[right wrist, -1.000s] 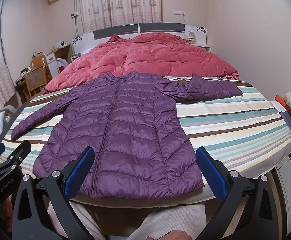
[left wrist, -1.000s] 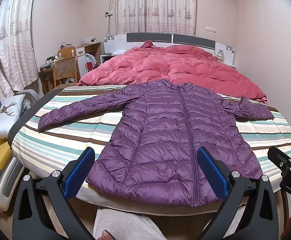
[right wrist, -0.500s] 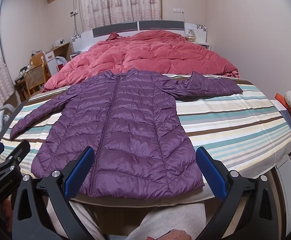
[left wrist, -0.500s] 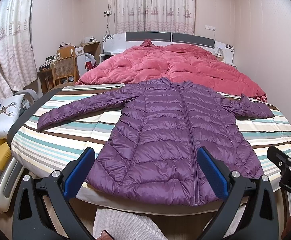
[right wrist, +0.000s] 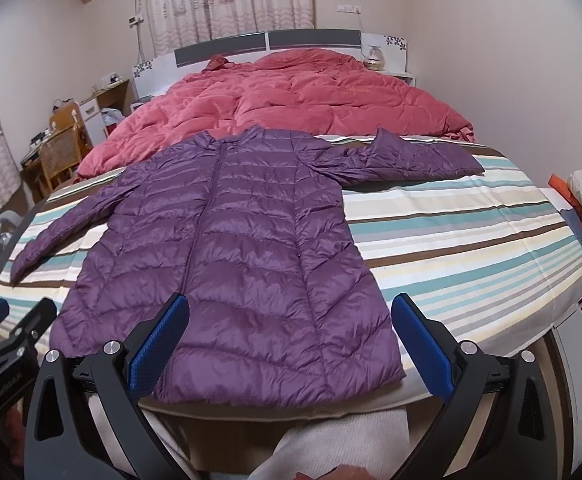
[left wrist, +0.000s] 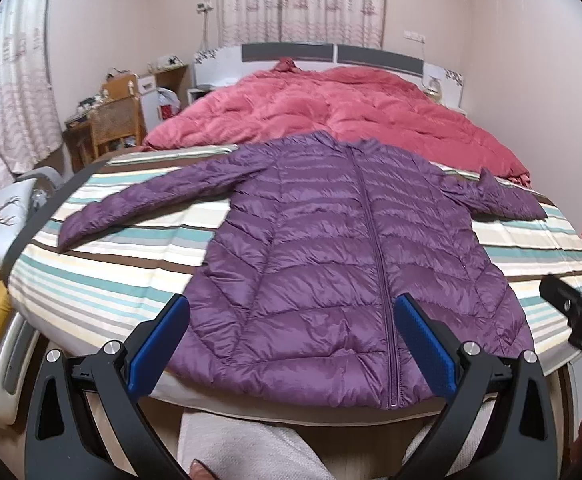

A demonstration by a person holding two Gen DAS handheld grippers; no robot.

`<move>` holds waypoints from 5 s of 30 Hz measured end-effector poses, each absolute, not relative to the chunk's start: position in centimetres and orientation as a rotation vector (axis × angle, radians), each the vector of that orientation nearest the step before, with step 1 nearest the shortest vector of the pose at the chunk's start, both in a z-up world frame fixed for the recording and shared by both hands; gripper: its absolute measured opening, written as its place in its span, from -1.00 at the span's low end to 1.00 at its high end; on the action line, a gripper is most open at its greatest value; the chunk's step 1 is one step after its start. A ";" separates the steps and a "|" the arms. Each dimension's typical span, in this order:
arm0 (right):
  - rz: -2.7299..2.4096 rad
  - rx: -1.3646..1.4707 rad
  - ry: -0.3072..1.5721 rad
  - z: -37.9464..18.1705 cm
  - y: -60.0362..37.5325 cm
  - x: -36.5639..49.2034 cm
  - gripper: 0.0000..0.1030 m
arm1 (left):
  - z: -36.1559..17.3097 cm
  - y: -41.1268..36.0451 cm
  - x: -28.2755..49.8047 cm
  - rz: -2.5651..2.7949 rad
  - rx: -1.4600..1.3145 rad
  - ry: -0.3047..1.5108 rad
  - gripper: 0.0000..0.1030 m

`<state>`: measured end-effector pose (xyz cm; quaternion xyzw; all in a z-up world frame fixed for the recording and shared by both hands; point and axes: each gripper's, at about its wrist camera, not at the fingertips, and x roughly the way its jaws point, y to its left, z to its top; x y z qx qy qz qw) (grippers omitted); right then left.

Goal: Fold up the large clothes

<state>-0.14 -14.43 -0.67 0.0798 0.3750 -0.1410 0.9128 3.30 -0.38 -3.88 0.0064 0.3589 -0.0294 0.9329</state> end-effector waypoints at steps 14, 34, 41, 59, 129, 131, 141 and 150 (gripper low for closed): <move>-0.330 0.156 0.788 -5.8 -23.6 7.0 0.94 | -7.6 1.5 12.1 -0.014 0.001 0.735 0.97; -0.650 0.605 0.786 -13.1 -50.4 19.2 0.44 | -13.9 3.2 26.7 0.207 0.036 0.824 0.97; -0.689 0.760 0.718 -14.7 -55.9 21.6 0.31 | -16.2 4.3 27.7 0.191 -0.033 0.904 0.97; -0.765 0.847 0.585 -15.2 -60.2 23.0 -0.87 | -16.8 3.9 27.5 0.220 -0.030 0.913 0.97; 0.117 -0.538 0.575 -9.7 -16.6 21.3 0.45 | -11.8 -3.2 35.9 -0.189 -0.208 0.836 0.95; 0.019 -0.443 0.581 -9.1 -18.9 20.5 0.45 | -12.9 -4.3 36.9 -0.218 -0.218 0.865 0.68; -0.292 0.229 0.676 -8.2 -32.1 22.9 -0.17 | -14.1 -4.1 37.0 -0.208 -0.202 0.862 -0.84; -0.226 0.278 0.845 -13.2 -31.9 29.1 -0.44 | -16.5 -2.5 36.8 -0.188 -0.193 0.882 -0.81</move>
